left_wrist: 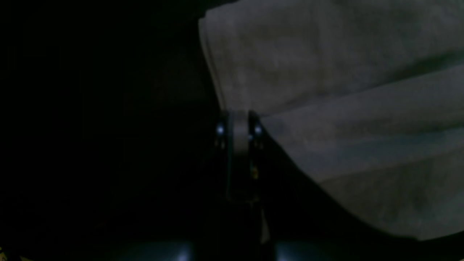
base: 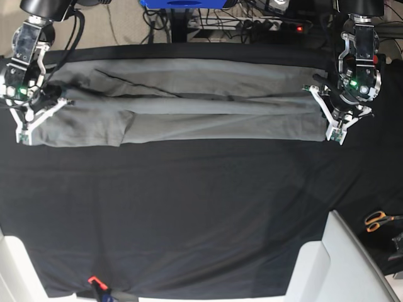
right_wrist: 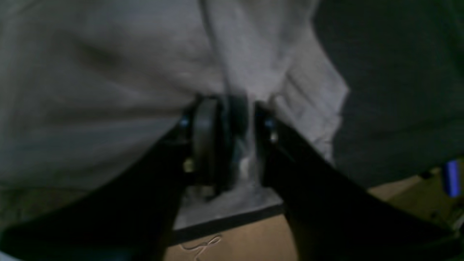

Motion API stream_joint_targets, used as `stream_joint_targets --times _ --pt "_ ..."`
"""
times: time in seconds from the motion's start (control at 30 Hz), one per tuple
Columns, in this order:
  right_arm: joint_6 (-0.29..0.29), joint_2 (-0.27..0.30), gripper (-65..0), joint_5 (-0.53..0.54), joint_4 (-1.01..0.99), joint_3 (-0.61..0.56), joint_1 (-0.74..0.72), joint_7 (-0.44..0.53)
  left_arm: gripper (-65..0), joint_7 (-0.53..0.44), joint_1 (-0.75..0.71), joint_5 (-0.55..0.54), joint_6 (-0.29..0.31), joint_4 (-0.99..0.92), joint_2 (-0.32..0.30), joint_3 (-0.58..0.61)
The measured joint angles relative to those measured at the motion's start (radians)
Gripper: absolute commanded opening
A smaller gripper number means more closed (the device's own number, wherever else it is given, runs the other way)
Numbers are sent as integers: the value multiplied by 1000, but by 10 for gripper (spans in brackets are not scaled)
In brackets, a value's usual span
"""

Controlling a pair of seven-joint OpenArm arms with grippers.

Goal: Fold the T-shirt properly
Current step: 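Hold the folded edge with both grippers and smooth it flat, then release the left gripper and regrasp the shirt end near it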

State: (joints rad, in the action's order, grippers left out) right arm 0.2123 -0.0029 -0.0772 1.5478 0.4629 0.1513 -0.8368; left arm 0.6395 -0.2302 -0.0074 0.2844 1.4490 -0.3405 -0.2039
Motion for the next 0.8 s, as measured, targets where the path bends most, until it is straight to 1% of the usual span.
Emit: stream_joint_targets --times 0.1,0.17,0.27,0.47,0.5,0.57,0.63,0.73,0.8 --pt "-12 -3 -365 -3 58 4 10 8 -650 0 0 0 0 1 0 0" --pt "-18 -21 -344 -7 112 9 32 8 -650 0 0 0 0 1 0 0" --pt "-14 -30 -344 -3 158 8 48 -1 -650 4 -1 -1 0 10 0 0" --pt "-11 -34 -344 -2 170 8 33 6 -648 13 -6 -9 0 85 -1 -2" --pt "-11 -36 -344 -2 170 6 35 6 -578 51 -9 -11 0 106 -2 -2" --pt "-11 -37 -344 -2 170 3 35 3 -459 137 -11 -7 0 151 -5 -2" --pt "-11 -36 -344 -3 170 3 31 4 -364 166 -11 -8 0 191 -7 2" --pt "-11 -37 -344 -2 170 3 32 6 -253 166 -8 -11 2 226 -6 2" --pt "-11 -36 -344 -2 170 3 32 6 -204 172 -10 -11 2 244 -6 0"
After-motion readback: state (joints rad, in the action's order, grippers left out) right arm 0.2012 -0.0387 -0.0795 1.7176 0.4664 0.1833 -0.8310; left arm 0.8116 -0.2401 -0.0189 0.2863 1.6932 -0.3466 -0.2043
